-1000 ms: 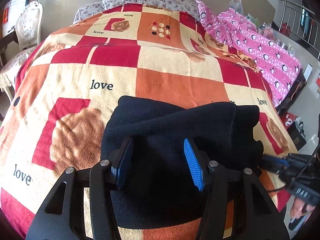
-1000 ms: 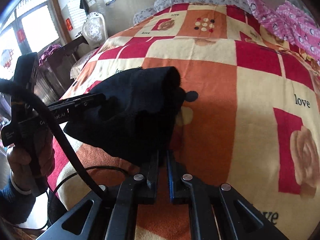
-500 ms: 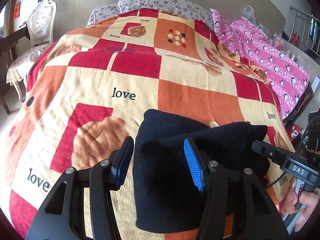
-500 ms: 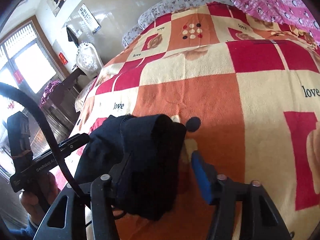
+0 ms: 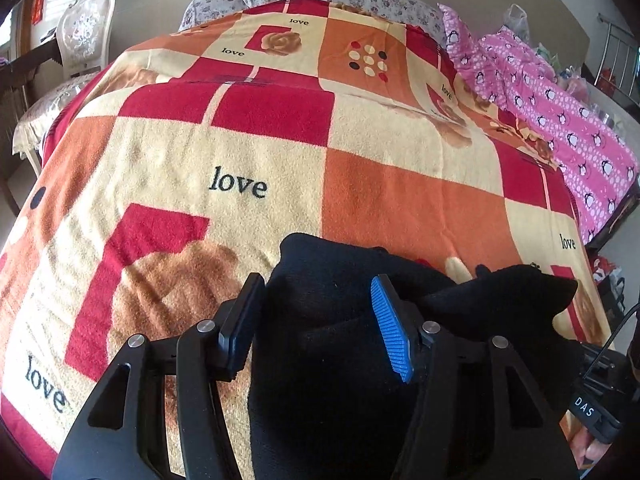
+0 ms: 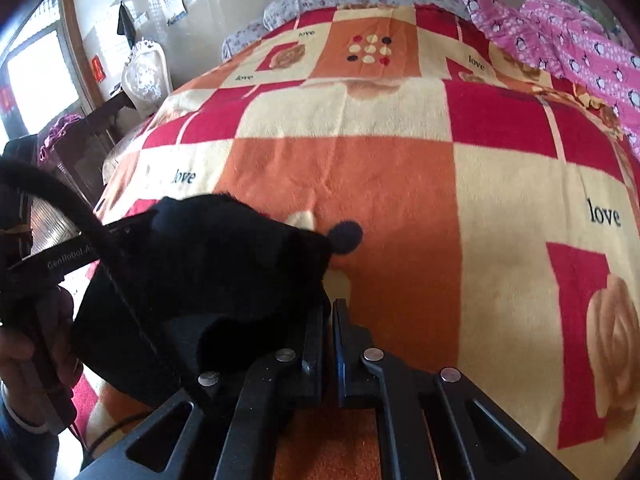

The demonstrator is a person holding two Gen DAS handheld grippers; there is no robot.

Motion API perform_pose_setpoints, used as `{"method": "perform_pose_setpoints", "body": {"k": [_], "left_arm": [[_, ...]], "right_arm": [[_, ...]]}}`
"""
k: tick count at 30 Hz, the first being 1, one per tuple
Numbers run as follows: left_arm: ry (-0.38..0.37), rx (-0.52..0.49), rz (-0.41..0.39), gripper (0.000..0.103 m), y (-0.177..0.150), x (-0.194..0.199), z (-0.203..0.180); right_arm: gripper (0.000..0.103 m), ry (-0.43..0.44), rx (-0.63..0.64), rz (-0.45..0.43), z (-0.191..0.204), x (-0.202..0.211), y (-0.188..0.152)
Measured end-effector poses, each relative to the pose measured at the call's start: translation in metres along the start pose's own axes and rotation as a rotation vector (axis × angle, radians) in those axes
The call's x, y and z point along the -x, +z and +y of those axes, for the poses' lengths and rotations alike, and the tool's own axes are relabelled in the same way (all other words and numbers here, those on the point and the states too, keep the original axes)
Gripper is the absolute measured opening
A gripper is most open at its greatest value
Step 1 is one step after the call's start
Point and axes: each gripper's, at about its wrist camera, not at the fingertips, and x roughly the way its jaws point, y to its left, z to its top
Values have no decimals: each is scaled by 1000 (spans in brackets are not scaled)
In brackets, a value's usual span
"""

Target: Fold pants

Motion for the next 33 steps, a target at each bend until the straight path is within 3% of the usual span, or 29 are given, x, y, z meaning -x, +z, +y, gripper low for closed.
{"method": "perform_pose_setpoints", "body": {"k": [5,8,10,12,15,20,21,22,23,26,28,33], "left_arm": [[-23,22,15,55,1,2,6],[-19,21,11,55,1,4,5],[-12,17,4,55,-1,6,5],[-5,9,2,55,-2,6,4],[-9,13,11,55,0,3,5],[-8,7,26,57,6,-5,4],[-8,14,29,57,7,-6,5],[-8,22,34,57,8,-8,6],[-13,35,37,57,9,-11,9],[-27,76,41,64,11,-17,16],[-23,100,28,70,9,-19,18],[-4,81,0,69,5,-11,15]], "right_arm": [[4,17,-72,-81,-14,27,-3],[12,42,-65,-147,-10,52,2],[39,38,-24,-167,-1,64,5],[45,60,8,-184,8,72,9],[45,110,54,-182,25,74,13],[45,80,37,-111,33,42,29],[39,96,17,-102,31,35,32],[18,122,10,-96,31,29,34],[12,120,18,-94,33,28,35],[6,66,58,-105,37,27,31],[6,17,40,-67,29,18,23],[6,-18,22,-41,18,20,11]]}}
